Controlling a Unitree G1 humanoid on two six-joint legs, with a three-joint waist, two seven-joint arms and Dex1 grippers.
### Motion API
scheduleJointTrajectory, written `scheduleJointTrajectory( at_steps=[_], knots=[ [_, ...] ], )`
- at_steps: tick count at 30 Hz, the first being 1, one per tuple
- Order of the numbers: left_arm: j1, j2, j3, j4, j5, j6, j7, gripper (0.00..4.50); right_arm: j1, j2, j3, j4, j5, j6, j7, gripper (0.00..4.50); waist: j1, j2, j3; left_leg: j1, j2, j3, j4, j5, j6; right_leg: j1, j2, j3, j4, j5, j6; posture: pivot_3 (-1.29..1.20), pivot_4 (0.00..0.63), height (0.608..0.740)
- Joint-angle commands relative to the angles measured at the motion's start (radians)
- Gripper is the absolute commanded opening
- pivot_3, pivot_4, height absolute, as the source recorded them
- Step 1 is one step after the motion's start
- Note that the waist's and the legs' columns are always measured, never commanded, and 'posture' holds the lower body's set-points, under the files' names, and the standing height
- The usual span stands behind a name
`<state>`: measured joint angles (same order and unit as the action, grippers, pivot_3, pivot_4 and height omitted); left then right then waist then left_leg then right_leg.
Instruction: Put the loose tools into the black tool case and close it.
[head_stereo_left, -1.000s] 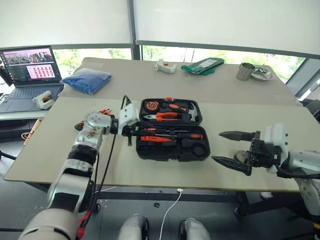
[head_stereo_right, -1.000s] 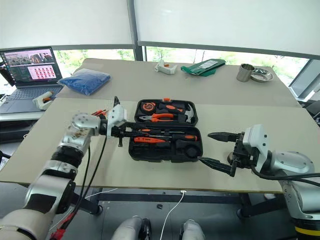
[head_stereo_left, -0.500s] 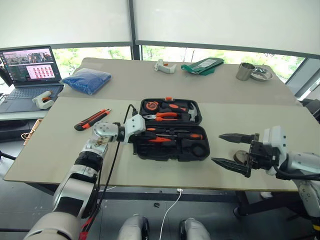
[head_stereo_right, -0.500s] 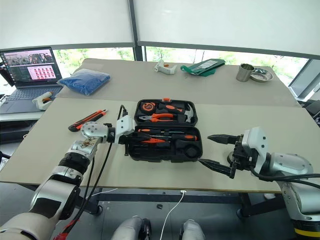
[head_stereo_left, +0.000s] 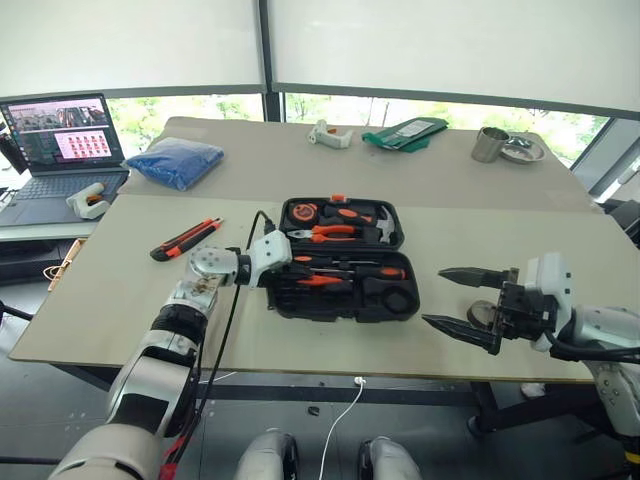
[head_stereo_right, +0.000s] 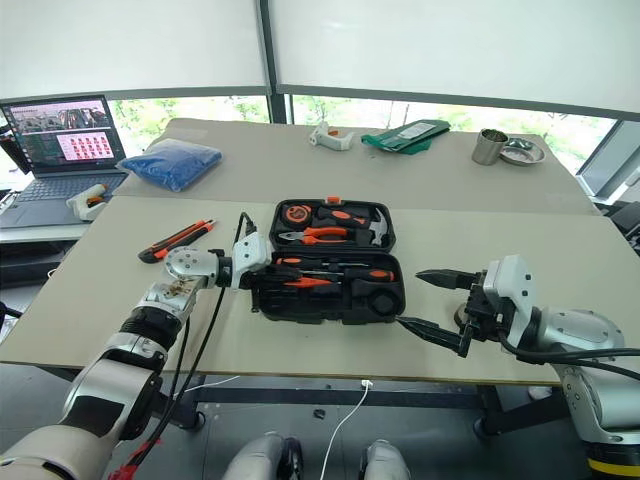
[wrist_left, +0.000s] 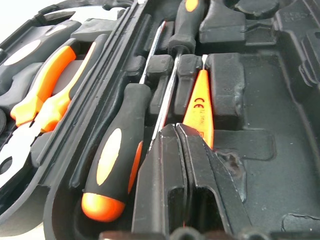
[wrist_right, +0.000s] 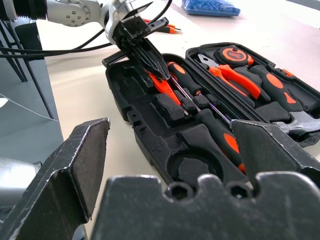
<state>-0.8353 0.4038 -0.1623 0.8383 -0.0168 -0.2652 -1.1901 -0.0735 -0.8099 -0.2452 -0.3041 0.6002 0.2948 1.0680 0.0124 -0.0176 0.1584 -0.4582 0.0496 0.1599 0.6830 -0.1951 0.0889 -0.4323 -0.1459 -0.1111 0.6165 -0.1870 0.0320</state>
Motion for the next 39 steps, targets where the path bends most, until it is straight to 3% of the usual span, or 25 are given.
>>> scheduleJointTrajectory(
  at_steps=[1, 2, 5, 10, 12, 14, 15, 21, 26, 34, 39],
  knots=[
    [0.048, 0.020, 0.054, -0.035, -0.066, -0.007, -0.024, 0.08, -0.015, 0.002, -0.018, -0.009, 0.006, -0.017, 0.004, 4.50, -0.001, 0.000, 0.000, 0.000, 0.000, 0.000, 0.000, 0.000, 0.000, 0.000, 0.000, 0.000, 0.000, 0.000, 0.000, 0.00, 0.150, 0.740],
    [0.059, 0.028, 0.086, -0.061, -0.098, -0.005, -0.018, 0.08, -0.012, 0.003, -0.020, -0.008, 0.005, -0.020, 0.005, 4.50, -0.001, 0.000, 0.000, 0.000, 0.000, 0.000, 0.000, 0.000, 0.000, -0.001, 0.000, 0.000, 0.000, 0.000, 0.000, 0.00, 0.150, 0.740],
    [0.130, 0.064, 0.206, -0.179, -0.221, 0.020, 0.001, 0.77, -0.009, 0.038, -0.040, 0.000, 0.007, -0.064, -0.010, 4.50, -0.006, 0.000, 0.000, -0.001, 0.000, 0.000, 0.000, 0.001, 0.001, -0.001, 0.000, 0.000, 0.001, 0.001, -0.002, 0.00, 0.150, 0.740],
    [0.352, 0.152, 0.376, -0.395, -0.346, 0.098, 0.064, 2.72, 0.025, 0.124, -0.083, -0.027, 0.009, -0.133, -0.061, 4.50, -0.013, 0.000, 0.000, -0.001, 0.001, 0.000, -0.002, 0.001, 0.001, -0.003, 0.000, 0.001, 0.001, 0.001, -0.002, 0.00, 0.150, 0.740],
    [0.501, 0.196, 0.471, -0.489, -0.374, 0.209, 0.167, 3.46, 0.057, 0.183, -0.094, -0.012, -0.016, -0.252, -0.047, 4.50, -0.014, 0.000, 0.000, -0.001, 0.000, 0.001, -0.002, 0.001, 0.001, -0.002, 0.000, 0.001, 0.001, 0.001, -0.002, 0.00, 0.150, 0.740],
    [0.628, 0.226, 0.557, -0.558, -0.388, 0.298, 0.267, 4.27, 0.086, 0.197, -0.093, -0.008, -0.012, -0.269, -0.034, 4.50, -0.016, 0.001, 0.000, 0.001, 0.001, 0.000, -0.003, 0.000, 0.000, -0.001, 0.000, 0.001, 0.000, 0.000, -0.001, 0.00, 0.150, 0.740],
    [0.696, 0.232, 0.609, -0.594, -0.400, 0.323, 0.307, 4.47, 0.094, 0.206, -0.087, -0.008, -0.003, -0.269, -0.032, 4.50, -0.016, 0.001, 0.000, 0.001, 0.000, 0.000, -0.003, -0.001, -0.001, -0.002, 0.000, 0.001, 0.000, 0.000, -0.001, 0.00, 0.150, 0.740],
    [0.952, 0.202, 0.822, -0.735, -0.447, 0.407, 0.501, 4.47, 0.123, 0.247, -0.067, -0.028, 0.062, -0.255, -0.022, 4.50, 0.002, 0.001, 0.000, 0.001, 0.001, -0.001, -0.003, -0.004, -0.007, -0.005, -0.002, 0.001, -0.004, -0.004, -0.003, 0.00, 0.150, 0.740],
    [0.957, 0.211, 0.827, -0.757, -0.447, 0.464, 0.569, 4.47, 0.130, 0.262, -0.031, -0.037, 0.054, -0.264, -0.019, 4.50, 0.015, 0.001, 0.000, 0.000, 0.000, 0.000, -0.005, -0.004, -0.008, -0.006, -0.003, 0.004, -0.005, -0.003, -0.004, 0.00, 0.150, 0.740],
    [0.606, 0.344, 0.642, -0.571, -0.386, 0.548, 0.535, 4.47, 0.076, 0.263, 0.009, -0.055, 0.023, -0.259, -0.076, 4.50, 0.026, 0.001, -0.001, 0.000, 0.000, 0.002, -0.006, -0.003, -0.009, -0.008, -0.001, 0.004, -0.004, -0.003, -0.005, 0.00, 0.150, 0.740],
    [0.221, 0.365, 0.437, -0.188, -0.228, 0.482, 0.499, 4.47, 0.058, 0.258, 0.016, -0.080, 0.011, -0.247, -0.121, 4.50, 0.027, 0.001, -0.001, 0.000, -0.001, 0.005, -0.007, -0.003, -0.009, -0.008, 0.000, 0.004, -0.004, 0.001, -0.002, 0.00, 0.150, 0.740]
  ],
)
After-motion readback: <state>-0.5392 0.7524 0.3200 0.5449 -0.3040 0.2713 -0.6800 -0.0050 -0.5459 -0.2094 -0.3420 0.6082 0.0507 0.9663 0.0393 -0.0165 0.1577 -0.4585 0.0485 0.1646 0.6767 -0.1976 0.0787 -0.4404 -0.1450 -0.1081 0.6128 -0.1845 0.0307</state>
